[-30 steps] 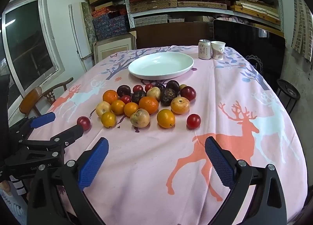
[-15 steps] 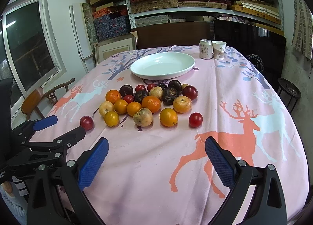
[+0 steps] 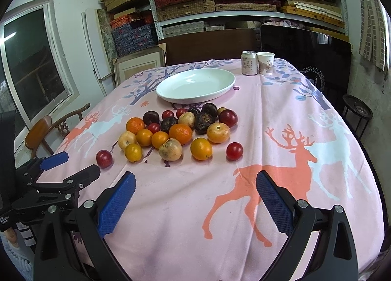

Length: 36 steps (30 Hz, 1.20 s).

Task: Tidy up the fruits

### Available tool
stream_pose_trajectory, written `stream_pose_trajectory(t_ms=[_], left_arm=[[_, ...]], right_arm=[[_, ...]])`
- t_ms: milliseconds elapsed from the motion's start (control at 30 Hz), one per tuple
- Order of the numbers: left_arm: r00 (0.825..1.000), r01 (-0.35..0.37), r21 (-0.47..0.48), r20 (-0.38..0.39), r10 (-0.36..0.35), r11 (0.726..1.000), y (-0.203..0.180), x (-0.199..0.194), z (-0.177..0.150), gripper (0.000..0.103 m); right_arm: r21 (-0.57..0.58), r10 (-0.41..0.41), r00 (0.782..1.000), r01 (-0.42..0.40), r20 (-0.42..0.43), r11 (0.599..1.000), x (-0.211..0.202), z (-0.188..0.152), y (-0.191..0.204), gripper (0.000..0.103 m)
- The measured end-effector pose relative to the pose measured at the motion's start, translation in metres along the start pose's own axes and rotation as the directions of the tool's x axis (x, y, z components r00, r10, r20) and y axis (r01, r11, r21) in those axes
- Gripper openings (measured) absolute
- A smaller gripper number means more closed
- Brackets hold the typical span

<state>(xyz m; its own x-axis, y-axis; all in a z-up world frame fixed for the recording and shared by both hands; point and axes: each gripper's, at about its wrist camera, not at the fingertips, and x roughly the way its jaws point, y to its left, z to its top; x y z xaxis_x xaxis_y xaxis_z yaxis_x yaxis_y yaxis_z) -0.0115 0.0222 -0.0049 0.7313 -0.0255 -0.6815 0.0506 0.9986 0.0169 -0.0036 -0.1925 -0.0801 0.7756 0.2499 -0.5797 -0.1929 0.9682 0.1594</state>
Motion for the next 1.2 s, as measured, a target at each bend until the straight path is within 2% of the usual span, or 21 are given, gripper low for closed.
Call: stream_pose_trajectory(t_ms=[533, 1200], left_arm=[[1.000, 0.004, -0.005, -0.019, -0.004, 1.000, 0.003, 0.006, 0.000, 0.099], [0.999, 0.000, -0.003, -0.038, 0.000, 1.000, 0.002, 0.011, -0.005, 0.099]], right_arm=[[0.001, 0.005, 1.000, -0.005, -0.014, 1.000, 0.003, -0.001, -0.002, 0.100], [-0.052, -0.008, 1.000, 0.006, -0.030, 0.999, 0.008, -0.005, 0.010, 0.100]])
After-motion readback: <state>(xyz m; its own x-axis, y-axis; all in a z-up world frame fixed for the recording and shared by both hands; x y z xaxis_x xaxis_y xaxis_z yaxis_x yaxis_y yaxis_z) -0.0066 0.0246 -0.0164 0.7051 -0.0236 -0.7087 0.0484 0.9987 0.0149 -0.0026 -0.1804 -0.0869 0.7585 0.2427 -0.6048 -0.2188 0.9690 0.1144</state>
